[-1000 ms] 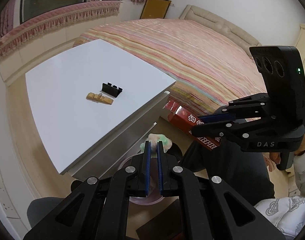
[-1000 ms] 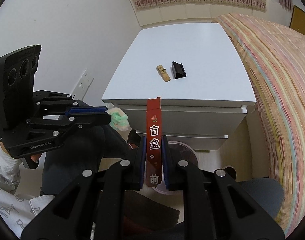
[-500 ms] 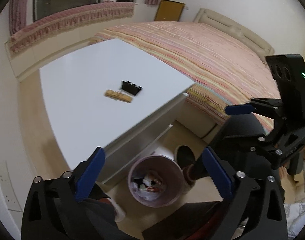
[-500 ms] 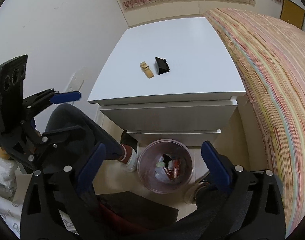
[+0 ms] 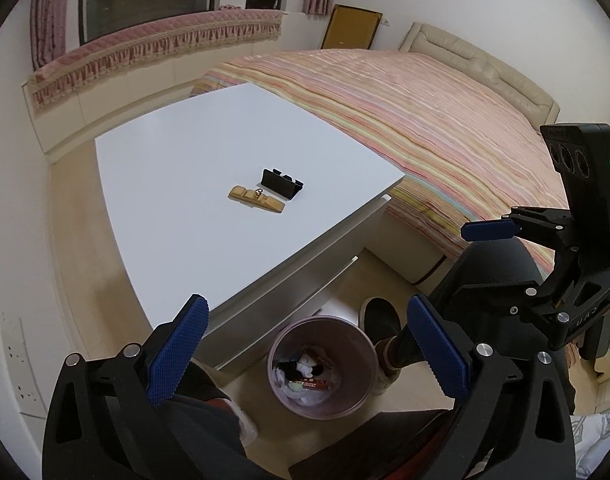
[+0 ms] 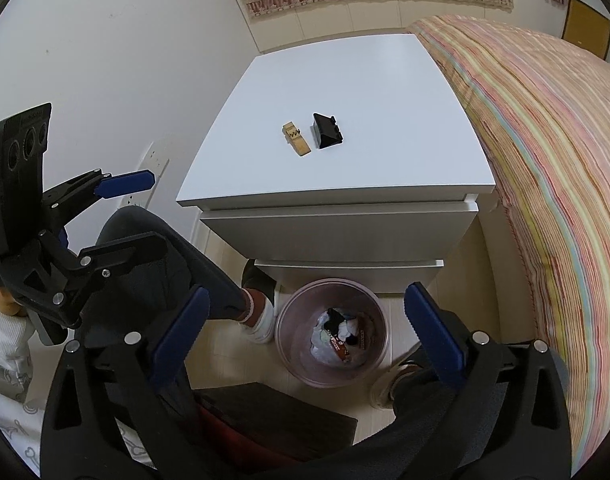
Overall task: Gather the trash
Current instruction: 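Move both tools back over the table toward the clothespin and black piece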
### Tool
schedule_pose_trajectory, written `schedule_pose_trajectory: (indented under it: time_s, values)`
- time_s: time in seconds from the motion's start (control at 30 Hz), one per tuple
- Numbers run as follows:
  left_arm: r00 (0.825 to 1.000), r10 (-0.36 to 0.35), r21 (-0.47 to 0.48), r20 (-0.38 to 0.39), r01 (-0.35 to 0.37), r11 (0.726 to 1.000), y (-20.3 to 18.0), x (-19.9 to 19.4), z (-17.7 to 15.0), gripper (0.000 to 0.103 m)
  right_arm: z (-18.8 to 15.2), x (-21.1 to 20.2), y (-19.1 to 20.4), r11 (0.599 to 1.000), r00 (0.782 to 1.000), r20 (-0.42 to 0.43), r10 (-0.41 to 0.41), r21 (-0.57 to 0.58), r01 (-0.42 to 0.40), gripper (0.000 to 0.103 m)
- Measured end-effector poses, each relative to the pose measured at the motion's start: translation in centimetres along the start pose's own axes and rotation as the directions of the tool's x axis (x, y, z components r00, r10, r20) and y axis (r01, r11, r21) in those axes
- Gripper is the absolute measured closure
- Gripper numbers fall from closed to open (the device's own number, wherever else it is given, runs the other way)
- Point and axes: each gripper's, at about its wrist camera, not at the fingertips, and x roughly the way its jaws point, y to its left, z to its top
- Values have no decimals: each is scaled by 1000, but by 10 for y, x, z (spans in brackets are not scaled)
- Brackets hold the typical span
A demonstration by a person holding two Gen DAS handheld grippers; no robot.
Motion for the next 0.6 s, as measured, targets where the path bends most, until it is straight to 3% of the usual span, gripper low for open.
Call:
schedule_pose_trajectory:
  time_s: [0.6]
  values:
    - [1000,7,25,8,-7,1000,17,-1,18,8,42,3,-3,999,999,30,-31,-43,32,7]
